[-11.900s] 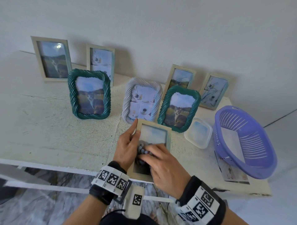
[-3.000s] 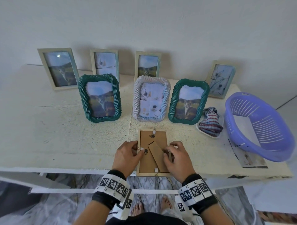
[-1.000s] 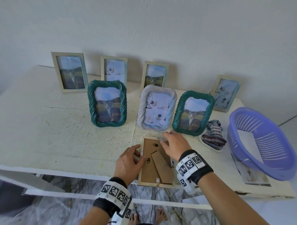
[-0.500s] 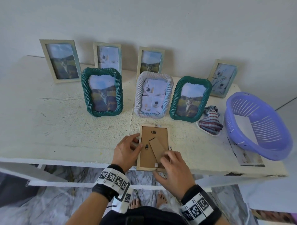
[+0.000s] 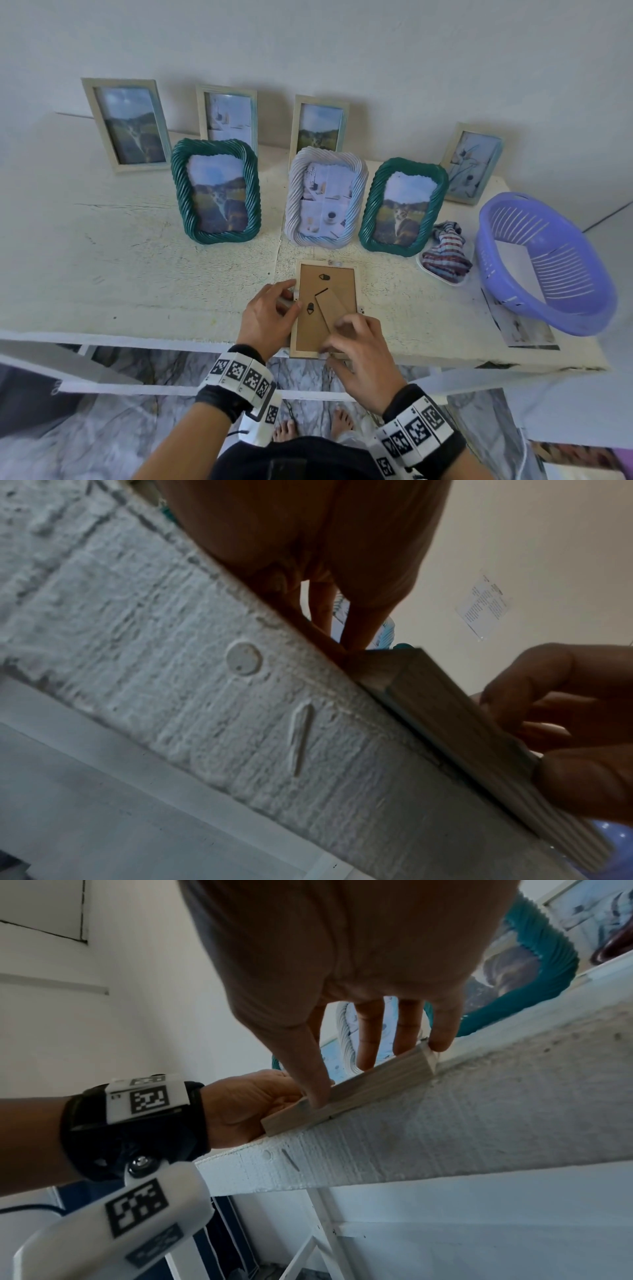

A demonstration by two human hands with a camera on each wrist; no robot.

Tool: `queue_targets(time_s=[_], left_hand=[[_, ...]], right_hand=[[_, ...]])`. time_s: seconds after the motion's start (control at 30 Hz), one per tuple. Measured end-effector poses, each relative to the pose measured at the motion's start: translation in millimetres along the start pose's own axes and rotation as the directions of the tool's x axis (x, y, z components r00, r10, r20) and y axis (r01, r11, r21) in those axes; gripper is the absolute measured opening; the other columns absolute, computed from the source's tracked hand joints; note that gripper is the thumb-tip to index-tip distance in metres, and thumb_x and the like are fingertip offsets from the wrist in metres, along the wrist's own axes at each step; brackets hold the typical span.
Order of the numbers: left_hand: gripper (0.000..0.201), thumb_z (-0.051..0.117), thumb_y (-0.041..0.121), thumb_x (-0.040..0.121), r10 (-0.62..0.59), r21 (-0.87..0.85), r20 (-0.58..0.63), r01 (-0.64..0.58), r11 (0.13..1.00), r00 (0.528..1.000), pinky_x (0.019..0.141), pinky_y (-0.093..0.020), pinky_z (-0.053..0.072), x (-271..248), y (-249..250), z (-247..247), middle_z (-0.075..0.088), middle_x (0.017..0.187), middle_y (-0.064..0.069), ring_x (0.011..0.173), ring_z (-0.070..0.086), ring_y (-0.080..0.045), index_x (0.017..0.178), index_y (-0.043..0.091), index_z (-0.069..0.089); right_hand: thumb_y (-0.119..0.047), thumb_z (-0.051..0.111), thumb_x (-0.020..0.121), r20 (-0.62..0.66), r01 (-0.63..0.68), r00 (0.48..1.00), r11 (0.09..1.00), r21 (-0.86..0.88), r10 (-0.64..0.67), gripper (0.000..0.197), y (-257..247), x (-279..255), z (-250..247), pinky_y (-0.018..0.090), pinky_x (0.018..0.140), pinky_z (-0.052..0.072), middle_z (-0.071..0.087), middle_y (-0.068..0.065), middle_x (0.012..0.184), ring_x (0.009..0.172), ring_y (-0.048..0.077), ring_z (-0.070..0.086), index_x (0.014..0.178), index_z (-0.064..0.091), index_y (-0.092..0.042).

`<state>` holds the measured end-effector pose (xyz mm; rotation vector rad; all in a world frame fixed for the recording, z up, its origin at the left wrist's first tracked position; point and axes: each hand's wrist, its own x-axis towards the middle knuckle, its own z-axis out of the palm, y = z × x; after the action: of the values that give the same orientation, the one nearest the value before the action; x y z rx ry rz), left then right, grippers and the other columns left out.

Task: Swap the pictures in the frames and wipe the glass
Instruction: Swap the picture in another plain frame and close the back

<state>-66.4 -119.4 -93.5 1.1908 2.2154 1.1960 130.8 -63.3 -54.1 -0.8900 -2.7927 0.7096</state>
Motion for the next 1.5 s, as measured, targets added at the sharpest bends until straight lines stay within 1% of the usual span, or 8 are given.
queue_targets(time_s=[0.33, 0.47, 0.83, 0.93, 1.1, 1.33, 1.4, 1.5], left_hand=[[0.038, 0.070, 0.024, 0.087, 0.013, -0.041, 0.003, -0.013, 0.999, 1.000, 0.074, -0.033, 0.056, -0.9, 0.4, -2.4, 0.063, 0.095, 0.006, 0.075, 0.062, -0.006, 0.124, 0.021, 0.064], [0.038, 0.069, 0.022, 0.087, 0.015, -0.041, 0.005, -0.015, 0.999, 1.000, 0.074, -0.030, 0.055, -1.0, 0.6, -3.1, 0.063, 0.095, 0.007, 0.074, 0.060, -0.002, 0.124, 0.021, 0.063], [0.038, 0.069, 0.019, 0.087, 0.037, -0.034, -0.010, -0.037, 0.999, 0.999, 0.068, -0.015, 0.048, -1.1, -0.3, -2.8, 0.063, 0.093, 0.007, 0.071, 0.058, 0.001, 0.124, 0.021, 0.063], [0.038, 0.069, 0.018, 0.087, 0.023, -0.039, -0.003, -0.023, 0.999, 1.000, 0.071, -0.022, 0.052, -1.1, 0.0, -2.8, 0.063, 0.094, 0.006, 0.071, 0.059, -0.002, 0.124, 0.021, 0.064], [0.038, 0.069, 0.018, 0.087, 0.017, -0.039, 0.002, -0.017, 0.999, 1.000, 0.067, -0.006, 0.041, -0.4, -1.6, -1.9, 0.063, 0.094, 0.007, 0.072, 0.059, -0.002, 0.124, 0.021, 0.064], [0.038, 0.069, 0.016, 0.086, 0.010, -0.052, 0.004, -0.009, 0.999, 1.000, 0.075, -0.029, 0.054, -0.5, 0.1, -3.2, 0.063, 0.093, 0.006, 0.073, 0.061, -0.008, 0.123, 0.019, 0.065], [0.037, 0.069, 0.016, 0.086, 0.011, -0.059, 0.003, -0.010, 0.998, 1.000, 0.075, -0.028, 0.054, -0.5, -0.1, -3.2, 0.063, 0.093, 0.006, 0.074, 0.061, -0.007, 0.123, 0.019, 0.065], [0.037, 0.069, 0.016, 0.086, 0.015, -0.066, -0.002, -0.015, 0.998, 1.000, 0.074, -0.024, 0.053, -0.3, -0.1, -2.9, 0.062, 0.093, 0.008, 0.074, 0.060, -0.003, 0.123, 0.018, 0.065]], right_hand=[[-0.044, 0.051, 0.091, -0.014, -0.083, 0.997, 0.992, -0.099, 0.082, 0.037, -0.6, 18.3, -16.0, 0.034, 0.089, 0.045, 0.044, 0.002, 0.127, 0.109, 0.021, 0.044, 0.125, 0.053, -0.028], [-0.046, 0.049, 0.092, -0.032, -0.139, 0.990, 0.957, -0.255, 0.135, 0.036, -13.4, 34.5, -11.6, 0.036, 0.086, 0.042, 0.047, 0.003, 0.116, 0.103, 0.023, 0.042, 0.122, 0.052, -0.027], [-0.033, 0.064, 0.086, -0.184, -0.223, 0.961, 0.972, -0.073, 0.206, 0.035, 2.7, 29.3, -40.0, 0.028, 0.089, 0.039, 0.048, 0.003, 0.110, 0.102, 0.017, 0.036, 0.118, 0.065, -0.020], [-0.027, 0.067, 0.085, -0.209, -0.266, 0.943, 0.964, -0.003, 0.260, 0.035, 27.7, 14.8, -57.5, 0.023, 0.083, 0.032, 0.047, 0.000, 0.105, 0.101, 0.015, 0.037, 0.119, 0.065, -0.021], [-0.022, 0.070, 0.083, -0.162, -0.350, 0.925, 0.937, -0.005, 0.345, 0.029, 67.0, -1.0, -60.7, 0.025, 0.082, 0.033, 0.048, -0.001, 0.102, 0.102, 0.022, 0.042, 0.112, 0.067, -0.024], [-0.037, 0.065, 0.084, -0.111, -0.379, 0.924, 0.913, -0.150, 0.365, 0.035, 59.9, 2.2, -49.0, 0.037, 0.088, 0.042, 0.047, 0.005, 0.120, 0.107, 0.024, 0.042, 0.117, 0.061, -0.025], [-0.040, 0.063, 0.085, -0.159, -0.319, 0.941, 0.941, -0.111, 0.300, 0.039, 42.8, 9.7, -47.5, 0.039, 0.090, 0.042, 0.046, 0.007, 0.128, 0.115, 0.027, 0.041, 0.121, 0.059, -0.024], [-0.059, 0.055, 0.084, -0.029, -0.242, 0.970, 0.968, -0.070, 0.241, 0.065, 14.0, 22.6, -39.6, 0.045, 0.107, 0.034, 0.024, 0.005, 0.153, 0.139, 0.025, 0.021, 0.142, 0.036, -0.036]])
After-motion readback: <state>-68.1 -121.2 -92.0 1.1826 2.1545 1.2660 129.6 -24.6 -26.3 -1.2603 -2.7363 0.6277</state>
